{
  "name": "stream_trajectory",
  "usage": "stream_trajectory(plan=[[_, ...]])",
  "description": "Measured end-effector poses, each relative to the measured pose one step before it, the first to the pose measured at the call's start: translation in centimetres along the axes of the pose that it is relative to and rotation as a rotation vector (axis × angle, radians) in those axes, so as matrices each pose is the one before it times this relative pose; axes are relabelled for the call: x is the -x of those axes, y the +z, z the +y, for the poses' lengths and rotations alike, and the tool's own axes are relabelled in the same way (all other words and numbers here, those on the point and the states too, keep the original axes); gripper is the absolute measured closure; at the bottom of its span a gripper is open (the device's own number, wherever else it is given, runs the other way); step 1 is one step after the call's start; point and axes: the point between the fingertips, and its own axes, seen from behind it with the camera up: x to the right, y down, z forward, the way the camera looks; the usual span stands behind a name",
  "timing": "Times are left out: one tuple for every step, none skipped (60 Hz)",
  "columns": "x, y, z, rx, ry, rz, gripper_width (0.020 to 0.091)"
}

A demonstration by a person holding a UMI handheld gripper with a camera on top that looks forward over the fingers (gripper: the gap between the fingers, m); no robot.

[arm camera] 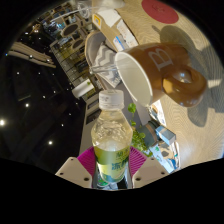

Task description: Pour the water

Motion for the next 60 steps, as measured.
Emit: stream_trajectory(plan=[[-0.202,0.027,-0.201,0.00005,0.02,0.00199,0.0706],[-0.201,0.077,-0.071,0.00344,0.0157,0.00151,0.0708],[0.19,-0.781,0.121,0.00568,0.0167,-0.00135,0.0706],[-0.243,0.326,-0.115,0.00422,0.0046,0.00307,0.0709],[-0.174,0.346,-0.314,-0.00064,0.0038,0.00584,0.0708],[-0.182,0.163,-0.114,0.00011,-0.0031,0.00574,0.0707],[-0.109,0.023,-0.027,0.00232,-0.0041,0.0051,0.0707],[-0.075,0.012,0.033,0.00478,-0.0042,0.00432,0.0707],[-0.006,0.009,0.073,0.00615,-0.0035,0.00364,0.0707],[-0.013,-0.001,0.102,0.00602,-0.0025,0.00415,0.071],[0.267,-0.642,0.235,0.00569,0.0006,0.00317,0.071],[-0.007,0.293,0.038,0.00614,-0.0024,0.00617,0.0709],[0.037,0.062,0.078,0.00692,-0.0026,0.00459,0.0709],[0.034,0.048,0.121,0.00692,-0.0045,0.00521,0.0708],[0.038,0.08,0.128,0.00675,-0.0075,0.00628,0.0708],[0.059,0.031,0.133,0.00622,-0.0102,0.00677,0.0707],[0.011,-0.274,0.409,0.00502,-0.0156,0.00679,0.0709],[0.085,-0.045,0.202,0.00778,-0.0181,0.00831,0.071],[0.147,-0.083,0.216,0.00828,-0.0227,0.00934,0.0707],[0.174,-0.096,0.226,0.00829,-0.0284,0.00943,0.071],[0.23,-0.14,0.222,0.00804,-0.0338,0.00883,0.0711],[0.376,-0.315,0.207,0.00758,-0.0355,0.00668,0.0708],[0.265,-0.103,0.168,0.00826,-0.0448,0.01008,0.0707],[0.392,-0.119,0.132,0.00478,-0.0448,0.00857,0.0709],[0.413,-0.21,0.059,0.00571,-0.0512,0.00955,0.0708],[0.437,-0.244,0.013,0.00485,-0.055,0.00929,0.0708],[0.464,-0.278,-0.075,0.00283,-0.0573,0.00939,0.0709],[0.515,-0.319,-0.177,0.00092,-0.0587,0.00936,0.0707],[0.543,-0.36,-0.227,-0.00129,-0.0606,0.00879,0.0709],[0.485,-0.973,-0.763,-0.00196,-0.0548,-0.0031,0.0708],[0.545,-0.281,-0.353,-0.01258,-0.0657,0.01048,0.0707],[0.64,0.008,-0.506,-0.01654,-0.0638,0.01186,0.0706],[0.571,-0.401,-0.631,-0.01247,-0.0652,0.00434,0.0705],[0.554,-0.425,-0.675,-0.01039,-0.0632,0.00355,0.0707],[0.478,-0.409,-0.732,-0.00999,-0.0603,0.00429,0.0707],[0.348,-0.436,-0.781,-0.01122,-0.0585,0.00715,0.0707],[0.211,-0.486,-0.852,-0.013,-0.0565,0.01012,0.0706],[0.119,-1.047,-1.317,-0.0139,-0.051,0.00608,0.0706],[-0.113,-0.732,-0.83,-0.01366,-0.0547,0.00787,0.0705],[-0.31,0.064,-0.651,-0.01276,-0.056,0.01812,0.0705],[-0.242,-0.375,-0.744,-0.01428,-0.0549,0.01703,0.0705],[-0.388,-0.439,-0.805,-0.01559,-0.0549,0.01996,0.0705],[-0.676,-0.295,-0.643,-0.01351,-0.0561,0.02763,0.0705],[-0.718,-0.364,-0.632,-0.0117,-0.0571,0.02933,0.0705],[-0.805,-0.306,-0.443,-0.00819,-0.0588,0.02848,0.0706],[-0.871,-0.263,-0.284,-0.00411,-0.0597,0.02715,0.0705],[-1.448,-1.062,-0.344,-0.00984,-0.0528,0.01531,0.0704],[-0.877,-0.008,-0.016,0.00156,-0.0584,0.02848,0.0706],[-1.045,0.393,-0.351,-0.00376,-0.0494,0.02528,0.0706],[-0.964,-0.129,0.121,-0.00088,-0.0497,0.02574,0.0707],[-0.874,-0.057,0.233,0.00062,-0.0459,0.02409,0.0706],[-0.762,0.04,0.388,0.00414,-0.0415,0.02137,0.0707],[-0.601,0.205,0.612,0.01041,-0.0364,0.01699,0.0706],[-0.611,0.169,0.817,0.01285,-0.0335,0.01318,0.0706],[-0.485,0.198,0.858,0.01293,-0.0289,0.01042,0.0707],[-1.079,-0.923,2.227,0.00549,-0.0297,0.00905,0.0707],[-0.209,0.433,0.415,0.01232,-0.0186,0.00831,0.0707],[-0.576,0.392,0.54,0.01024,-0.019,0.00744,0.0705],[-0.27,0.349,0.827,0.01184,-0.0164,0.00629,0.0706],[-0.231,0.367,0.919,0.01289,-0.0123,0.00746,0.0706]])
